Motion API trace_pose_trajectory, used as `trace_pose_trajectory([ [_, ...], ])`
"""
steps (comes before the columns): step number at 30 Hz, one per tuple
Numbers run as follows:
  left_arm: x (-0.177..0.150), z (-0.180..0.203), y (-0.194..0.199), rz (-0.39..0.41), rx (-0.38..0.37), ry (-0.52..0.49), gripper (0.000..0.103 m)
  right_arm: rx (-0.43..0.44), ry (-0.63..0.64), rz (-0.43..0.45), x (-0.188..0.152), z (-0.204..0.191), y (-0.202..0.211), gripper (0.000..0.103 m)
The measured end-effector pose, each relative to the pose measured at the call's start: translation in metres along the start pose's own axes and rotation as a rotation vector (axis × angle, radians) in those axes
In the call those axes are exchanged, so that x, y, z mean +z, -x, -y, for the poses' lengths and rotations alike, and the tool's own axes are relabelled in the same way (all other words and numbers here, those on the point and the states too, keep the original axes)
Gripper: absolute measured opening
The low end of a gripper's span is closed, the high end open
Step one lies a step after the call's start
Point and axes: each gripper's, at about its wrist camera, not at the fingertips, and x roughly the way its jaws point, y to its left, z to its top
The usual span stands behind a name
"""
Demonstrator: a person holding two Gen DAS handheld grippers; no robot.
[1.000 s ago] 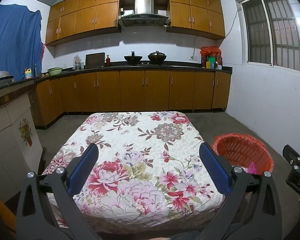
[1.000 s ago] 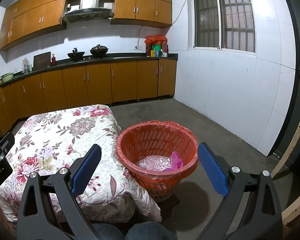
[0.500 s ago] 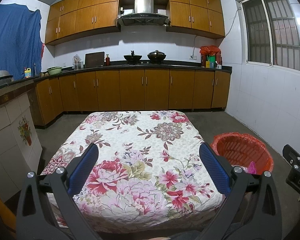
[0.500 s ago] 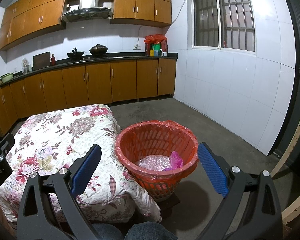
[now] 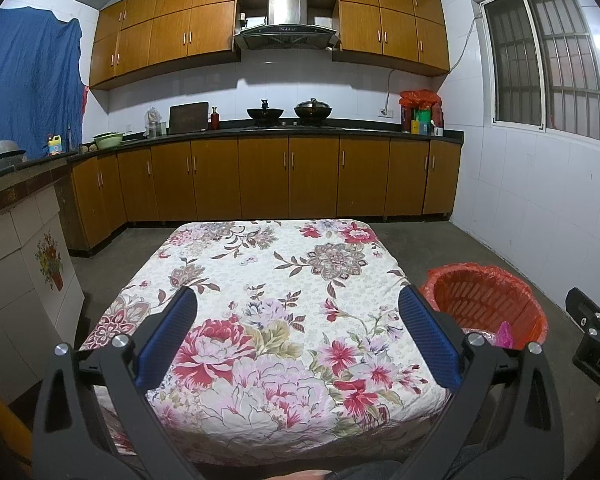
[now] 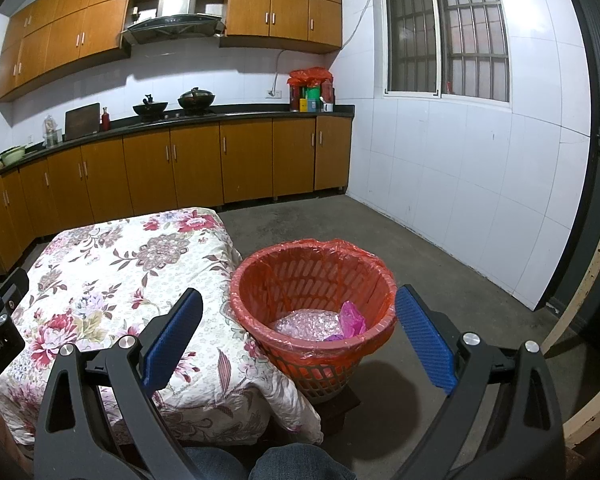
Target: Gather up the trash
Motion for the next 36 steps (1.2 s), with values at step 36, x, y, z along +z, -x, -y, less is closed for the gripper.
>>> trace_pose_trajectory([
  [36, -0.006, -0.0013, -0.0038, -0.02, 0.0, -0.001, 0.099, 0.002, -0.004, -0.012, -0.0066, 0.0006, -0.0035, 0.096],
])
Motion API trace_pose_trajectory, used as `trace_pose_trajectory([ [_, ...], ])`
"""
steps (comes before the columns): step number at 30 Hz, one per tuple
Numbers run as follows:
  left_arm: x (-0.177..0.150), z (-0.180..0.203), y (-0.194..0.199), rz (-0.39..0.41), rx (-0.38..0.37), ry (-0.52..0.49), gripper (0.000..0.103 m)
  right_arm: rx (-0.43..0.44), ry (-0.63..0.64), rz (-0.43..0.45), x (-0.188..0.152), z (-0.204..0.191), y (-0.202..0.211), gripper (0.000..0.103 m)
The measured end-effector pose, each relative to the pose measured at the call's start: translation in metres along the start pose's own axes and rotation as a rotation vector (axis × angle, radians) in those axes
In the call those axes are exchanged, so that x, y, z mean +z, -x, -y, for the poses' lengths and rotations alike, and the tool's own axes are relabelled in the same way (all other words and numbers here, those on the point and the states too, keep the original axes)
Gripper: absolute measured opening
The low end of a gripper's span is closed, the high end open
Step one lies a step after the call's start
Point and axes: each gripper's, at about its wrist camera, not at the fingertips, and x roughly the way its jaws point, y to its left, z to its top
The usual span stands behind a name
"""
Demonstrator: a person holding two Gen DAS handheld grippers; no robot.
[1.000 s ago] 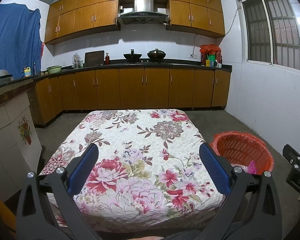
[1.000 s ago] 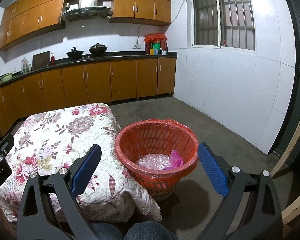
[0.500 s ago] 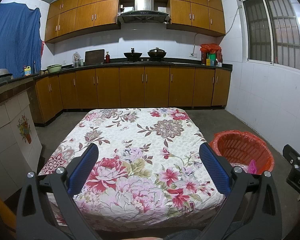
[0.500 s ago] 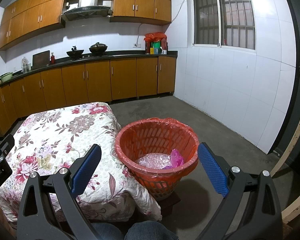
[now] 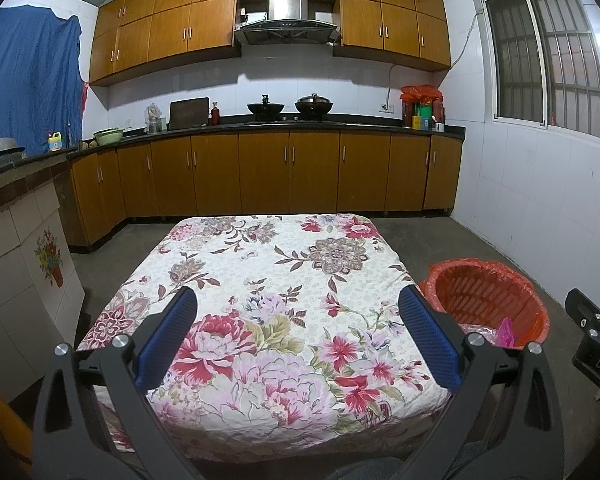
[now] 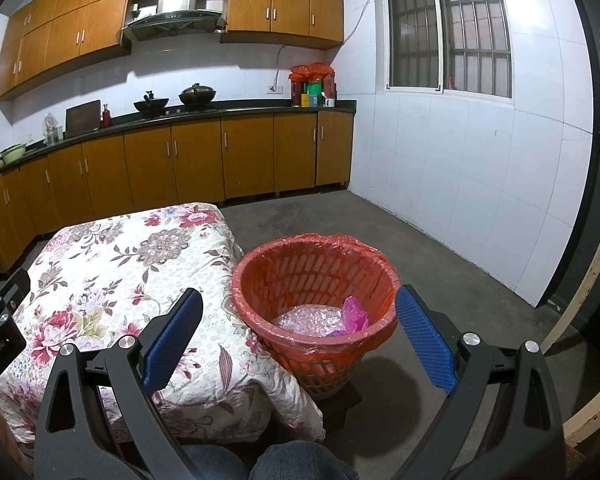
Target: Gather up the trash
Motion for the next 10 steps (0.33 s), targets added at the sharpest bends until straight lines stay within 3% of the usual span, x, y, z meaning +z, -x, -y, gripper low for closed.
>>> trace_pose_trajectory([
  [10, 0.005, -0.0006, -0.0016, -0.008, -0.005, 0.002, 0.099, 0.0, 0.001, -0.001, -0.001, -0.0002, 0.001, 0.096],
])
